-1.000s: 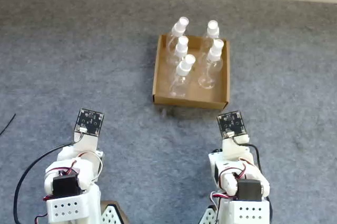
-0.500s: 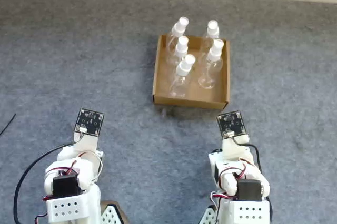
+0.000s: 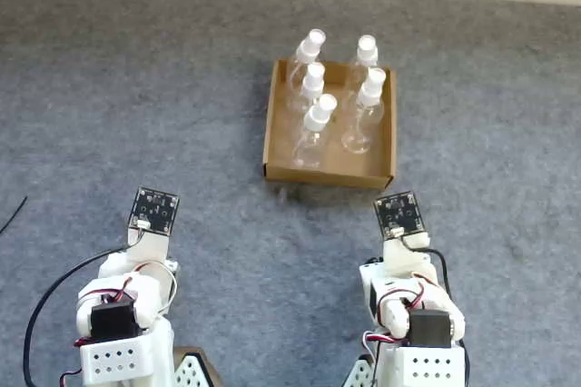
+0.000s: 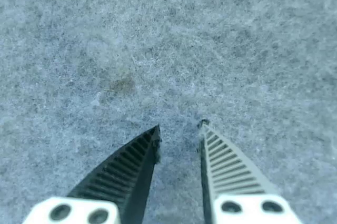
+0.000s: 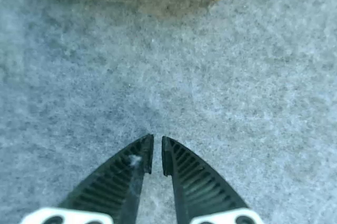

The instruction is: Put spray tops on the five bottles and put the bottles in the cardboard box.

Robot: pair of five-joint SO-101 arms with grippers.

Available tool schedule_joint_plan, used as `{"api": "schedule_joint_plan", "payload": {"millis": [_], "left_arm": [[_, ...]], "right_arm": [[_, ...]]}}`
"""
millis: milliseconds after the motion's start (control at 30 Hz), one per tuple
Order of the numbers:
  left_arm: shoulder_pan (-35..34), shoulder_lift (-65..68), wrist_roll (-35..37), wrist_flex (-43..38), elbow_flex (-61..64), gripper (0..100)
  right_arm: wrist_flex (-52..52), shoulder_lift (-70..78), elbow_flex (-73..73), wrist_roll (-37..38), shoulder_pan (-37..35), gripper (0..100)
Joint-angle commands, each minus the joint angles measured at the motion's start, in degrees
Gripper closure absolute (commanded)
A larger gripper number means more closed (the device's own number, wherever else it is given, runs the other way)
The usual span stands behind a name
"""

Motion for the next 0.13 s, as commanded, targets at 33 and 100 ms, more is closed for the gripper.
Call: {"api": "schedule_joint_plan", "payload": {"millis": [33, 100], "left_arm": [[-0.3, -0.2, -0.4, 0.4, 1.1, 88], [-0.3, -0.2, -0.4, 0.4, 1.1, 88]], "right_arm": [[0.2, -0.8, 7.3, 0.5, 0.7, 99.3], [0.2, -0.8, 7.3, 0.5, 0.7, 99.3]]}}
